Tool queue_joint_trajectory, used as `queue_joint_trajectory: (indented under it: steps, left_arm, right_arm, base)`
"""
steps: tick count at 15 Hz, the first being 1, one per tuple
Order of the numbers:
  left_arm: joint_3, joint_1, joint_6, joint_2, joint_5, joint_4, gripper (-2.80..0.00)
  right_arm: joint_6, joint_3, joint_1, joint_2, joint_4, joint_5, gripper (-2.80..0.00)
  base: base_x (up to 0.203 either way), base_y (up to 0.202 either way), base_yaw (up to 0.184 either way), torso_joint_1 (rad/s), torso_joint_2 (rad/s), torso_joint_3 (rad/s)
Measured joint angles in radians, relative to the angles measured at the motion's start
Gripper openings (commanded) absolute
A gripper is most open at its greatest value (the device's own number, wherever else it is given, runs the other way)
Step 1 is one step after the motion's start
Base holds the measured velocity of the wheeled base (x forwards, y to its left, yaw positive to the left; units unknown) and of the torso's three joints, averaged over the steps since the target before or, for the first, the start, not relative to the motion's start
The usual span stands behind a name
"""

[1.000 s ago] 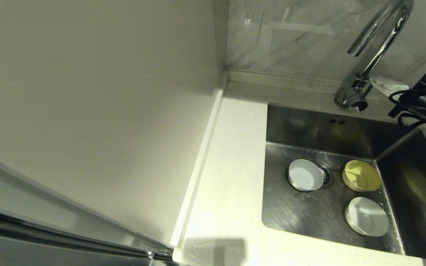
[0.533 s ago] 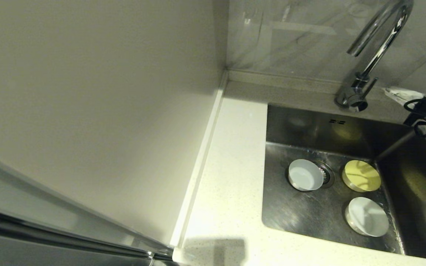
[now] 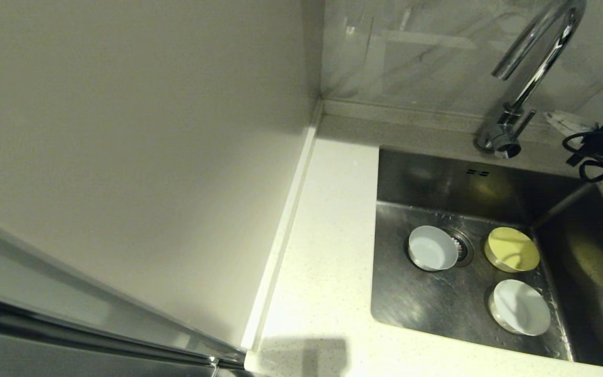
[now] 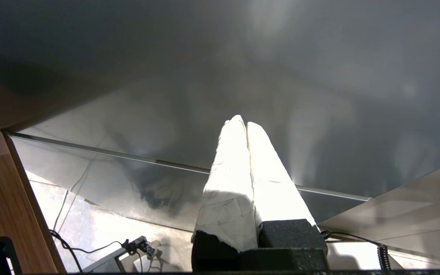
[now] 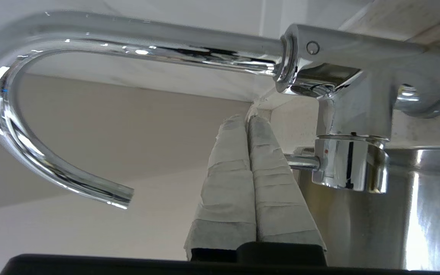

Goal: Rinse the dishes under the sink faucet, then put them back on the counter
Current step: Turn on the faucet

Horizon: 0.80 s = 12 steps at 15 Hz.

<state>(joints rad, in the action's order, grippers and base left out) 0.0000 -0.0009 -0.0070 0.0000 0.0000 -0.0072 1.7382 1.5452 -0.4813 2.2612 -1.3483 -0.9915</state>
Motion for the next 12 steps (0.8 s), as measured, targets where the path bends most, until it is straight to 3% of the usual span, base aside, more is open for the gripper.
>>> queue_joint_trajectory:
  steps: [9,12]
  left_arm:
    - [0.000,0.000,-0.001,0.000,0.000,0.000,-2.80]
    - [0.000,0.000,0.000,0.000,0.000,0.000,-2.80]
  right_arm:
    - [0.004,0.052,0.101,0.027,-0.021,0.036,-2.80]
    - [0.017,0.052,0.089,0.030,-0.024,-0.053,-2.80]
  base:
    - [0.000,0.000,0.000,0.000,0.00,0.000]
    - [0.000,0.000,0.000,0.000,0.00,0.000]
